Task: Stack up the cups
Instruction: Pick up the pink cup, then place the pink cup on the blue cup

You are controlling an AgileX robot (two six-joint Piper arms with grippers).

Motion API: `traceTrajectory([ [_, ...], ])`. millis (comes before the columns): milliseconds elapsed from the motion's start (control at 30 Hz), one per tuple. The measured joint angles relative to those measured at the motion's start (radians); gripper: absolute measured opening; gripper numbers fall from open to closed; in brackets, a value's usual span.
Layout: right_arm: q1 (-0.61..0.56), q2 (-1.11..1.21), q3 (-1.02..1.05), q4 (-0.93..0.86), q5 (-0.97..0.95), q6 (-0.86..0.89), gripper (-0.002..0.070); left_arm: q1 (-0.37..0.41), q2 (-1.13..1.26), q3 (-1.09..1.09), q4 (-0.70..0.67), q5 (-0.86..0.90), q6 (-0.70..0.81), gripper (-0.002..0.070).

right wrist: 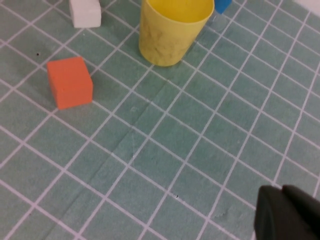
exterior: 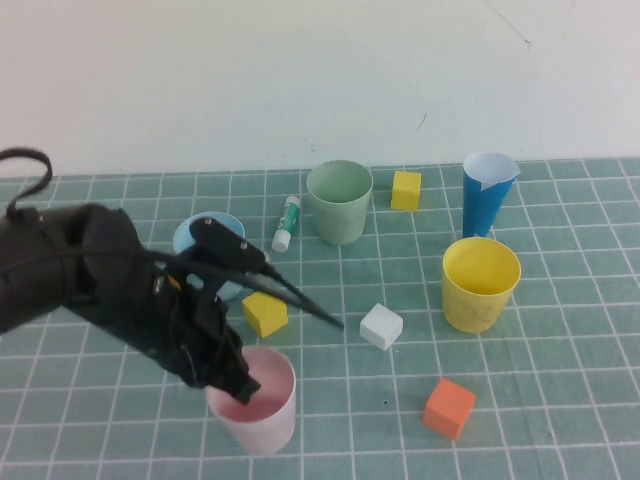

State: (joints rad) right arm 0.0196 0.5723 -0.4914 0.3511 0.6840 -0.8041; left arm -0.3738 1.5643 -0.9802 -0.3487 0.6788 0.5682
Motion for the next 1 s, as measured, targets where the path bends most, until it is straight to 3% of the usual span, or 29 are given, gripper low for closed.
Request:
traceTrajectory([
  [133,0.000,0.000,0.000,0.000,0.000,0.000,-0.0003,0.000,0.004,-0.104,0.002,0.081,-0.031,0.0013],
  [267,0.000,0.000,0.000,0.002,0.000,0.000,-0.0003,0.000,0.005,-0.249,0.053,0.112,-0.170,0.0013],
  [533,0.000,0.000,0.000,0.003,0.003,0.000,-0.0003,0.000,0.005,-0.463,0.456,0.039,-0.540,0.0013],
  [1000,0.000,0.000,0.000,0.044,0.022,0.021,-0.0003,0.000,0.181,-0.472,0.683,0.006,-0.676,0.0013],
])
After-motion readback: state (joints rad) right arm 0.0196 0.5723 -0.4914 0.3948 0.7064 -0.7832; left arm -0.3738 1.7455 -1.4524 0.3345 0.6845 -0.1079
